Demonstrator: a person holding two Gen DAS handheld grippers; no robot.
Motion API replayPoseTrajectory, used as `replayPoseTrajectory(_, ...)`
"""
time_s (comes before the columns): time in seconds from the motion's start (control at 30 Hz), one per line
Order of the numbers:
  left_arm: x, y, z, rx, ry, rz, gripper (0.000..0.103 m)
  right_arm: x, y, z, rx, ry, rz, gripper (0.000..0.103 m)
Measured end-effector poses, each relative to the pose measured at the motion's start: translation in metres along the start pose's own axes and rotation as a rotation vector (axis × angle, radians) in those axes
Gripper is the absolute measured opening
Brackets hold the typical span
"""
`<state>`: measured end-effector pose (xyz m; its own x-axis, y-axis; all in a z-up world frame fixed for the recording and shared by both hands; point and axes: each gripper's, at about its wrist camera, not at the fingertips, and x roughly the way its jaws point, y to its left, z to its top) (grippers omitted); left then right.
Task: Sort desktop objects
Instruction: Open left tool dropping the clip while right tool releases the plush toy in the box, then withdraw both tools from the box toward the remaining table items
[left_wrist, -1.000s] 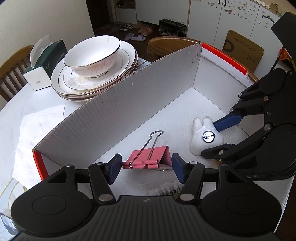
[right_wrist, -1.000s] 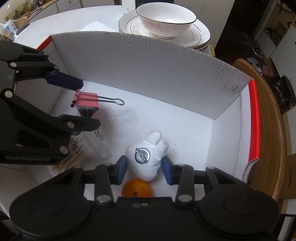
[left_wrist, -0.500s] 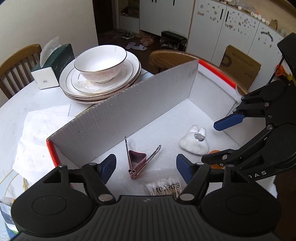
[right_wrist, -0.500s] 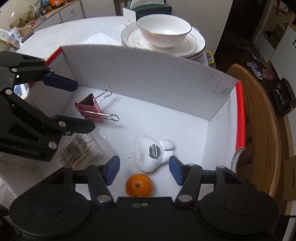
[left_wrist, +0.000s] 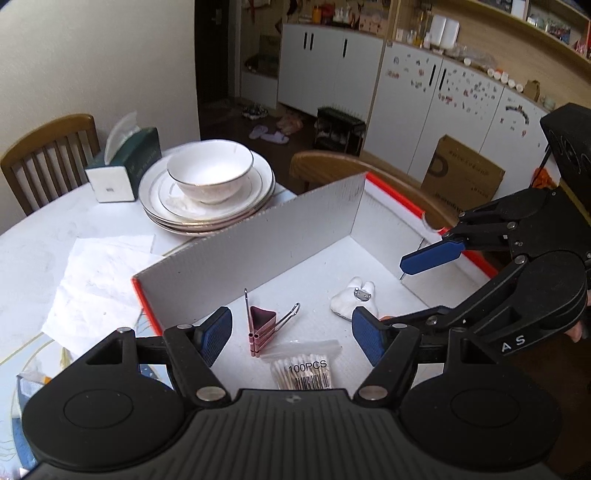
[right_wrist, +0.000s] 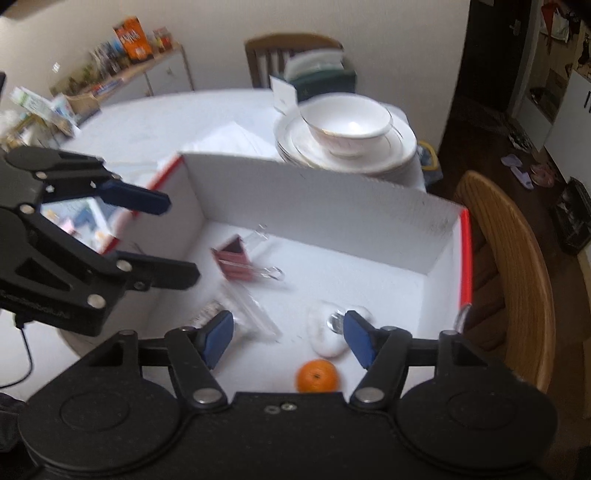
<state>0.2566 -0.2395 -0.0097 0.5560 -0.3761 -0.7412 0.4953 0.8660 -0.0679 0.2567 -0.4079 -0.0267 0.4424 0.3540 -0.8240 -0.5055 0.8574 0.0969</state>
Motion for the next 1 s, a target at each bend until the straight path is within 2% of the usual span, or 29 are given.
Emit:
replayPoseTrajectory(0.33, -0.044, 0.011, -0.022, -0.023, -0.074, 0.020, 0.071, -0.025, 0.030, -0.004, 0.000, -0.083, 0.000, 0.074)
replayPoseTrajectory(0.5, -0.064, 0.021, -0.037, -0.034, -0.102, 0.029, 0.077, -0.029, 0.043, -0.006, 0.023, -0.105, -0.003, 0.075)
replayPoseTrajectory(0.6, -0.075, 0.029, -0.048, -0.043, -0.109, 0.029, 0.082, -0.031, 0.053, -0.007, 0.026, -0.122, 0.005, 0.075)
replayPoseTrajectory(1.0, -0.113, 0.073, -0.095, -0.084, -0.121, 0.061, 0.086, -0.025, 0.117, 0.002, 0.031, -0.143, 0.026, 0.076)
